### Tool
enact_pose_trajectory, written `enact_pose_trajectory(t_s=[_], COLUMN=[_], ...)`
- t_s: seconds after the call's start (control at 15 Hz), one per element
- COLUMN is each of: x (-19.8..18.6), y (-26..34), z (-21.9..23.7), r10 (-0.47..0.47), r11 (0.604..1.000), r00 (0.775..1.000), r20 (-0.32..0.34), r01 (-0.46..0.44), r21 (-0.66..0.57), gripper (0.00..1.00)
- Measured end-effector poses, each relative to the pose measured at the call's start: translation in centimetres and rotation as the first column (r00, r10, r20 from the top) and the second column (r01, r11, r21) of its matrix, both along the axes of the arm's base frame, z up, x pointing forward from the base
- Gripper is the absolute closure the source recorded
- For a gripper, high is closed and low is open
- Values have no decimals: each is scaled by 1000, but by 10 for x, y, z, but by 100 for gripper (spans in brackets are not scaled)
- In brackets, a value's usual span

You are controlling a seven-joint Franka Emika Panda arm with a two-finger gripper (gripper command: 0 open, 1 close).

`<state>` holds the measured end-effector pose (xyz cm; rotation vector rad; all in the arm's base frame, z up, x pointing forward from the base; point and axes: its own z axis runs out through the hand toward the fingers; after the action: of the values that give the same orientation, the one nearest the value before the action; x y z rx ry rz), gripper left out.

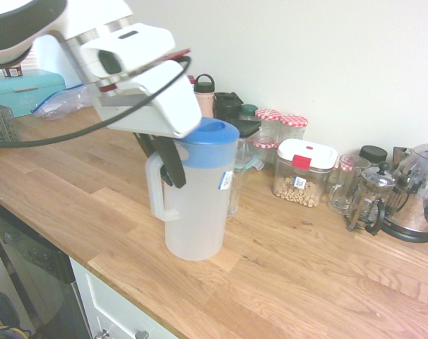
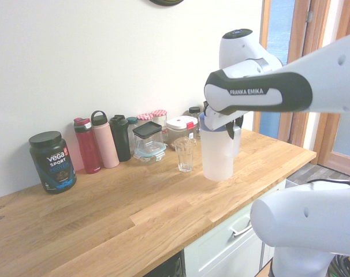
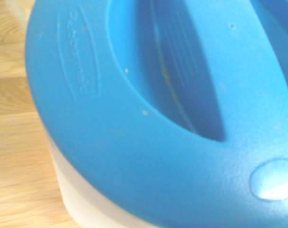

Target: Pour me some water

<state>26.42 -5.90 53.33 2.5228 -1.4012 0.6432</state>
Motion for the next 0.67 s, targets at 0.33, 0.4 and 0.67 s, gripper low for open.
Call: enact_pose_trajectory(t_s=[0.33,0.4,0.67], x=[-18,-19,9], y=[114,135,221], z=[1,-1,1], r10=[83,94,90], r11=[997,996,994], r00=[996,995,985], r20=[35,46,151], r01=[-83,-94,-99], r21=[-1,6,55], gripper=[100,100,100])
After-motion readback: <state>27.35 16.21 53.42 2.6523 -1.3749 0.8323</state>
